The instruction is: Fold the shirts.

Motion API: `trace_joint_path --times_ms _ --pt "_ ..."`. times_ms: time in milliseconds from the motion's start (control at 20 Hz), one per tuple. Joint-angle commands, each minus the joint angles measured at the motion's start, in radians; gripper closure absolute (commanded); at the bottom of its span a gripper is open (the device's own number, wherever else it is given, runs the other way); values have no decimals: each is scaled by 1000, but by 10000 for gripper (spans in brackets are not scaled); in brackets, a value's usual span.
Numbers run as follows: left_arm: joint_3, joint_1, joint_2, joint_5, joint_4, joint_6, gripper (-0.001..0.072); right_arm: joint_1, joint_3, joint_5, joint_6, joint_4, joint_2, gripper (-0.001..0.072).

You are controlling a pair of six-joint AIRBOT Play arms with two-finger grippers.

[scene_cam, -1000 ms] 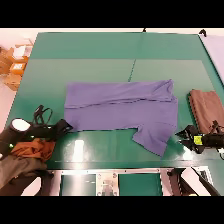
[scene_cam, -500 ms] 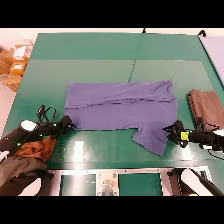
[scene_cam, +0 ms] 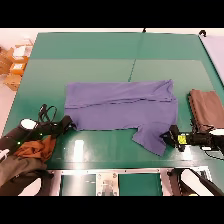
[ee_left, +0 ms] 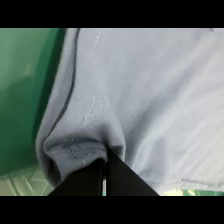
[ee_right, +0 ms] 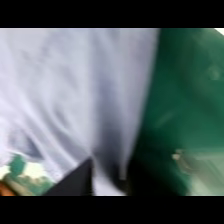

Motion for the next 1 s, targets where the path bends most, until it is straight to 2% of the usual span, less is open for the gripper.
trace_joint_path --times_ms 0,50,100,250,400,450,550,750,950 --pt "24 -1 1 -55 5 21 685 1 25 29 -1 8 12 659" --pt "47 0 1 -81 37 19 685 1 47 36 -4 6 20 693" --pt "73 2 1 -125 85 6 685 1 72 47 -4 1 30 693" --pt "161 2 10 -288 341 -126 686 1 154 111 39 -96 79 693" --pt "209 2 76 -434 600 -252 686 1 167 142 126 -279 166 694" --pt "223 2 90 -474 643 -260 686 1 169 154 144 -317 184 694" --pt "257 2 95 -524 649 -244 686 2 185 169 134 -286 206 694" --pt "399 2 94 -530 646 -241 686 11 361 167 93 -121 197 694" --pt "580 2 -2 -511 642 -209 686 87 552 98 89 -64 74 694"
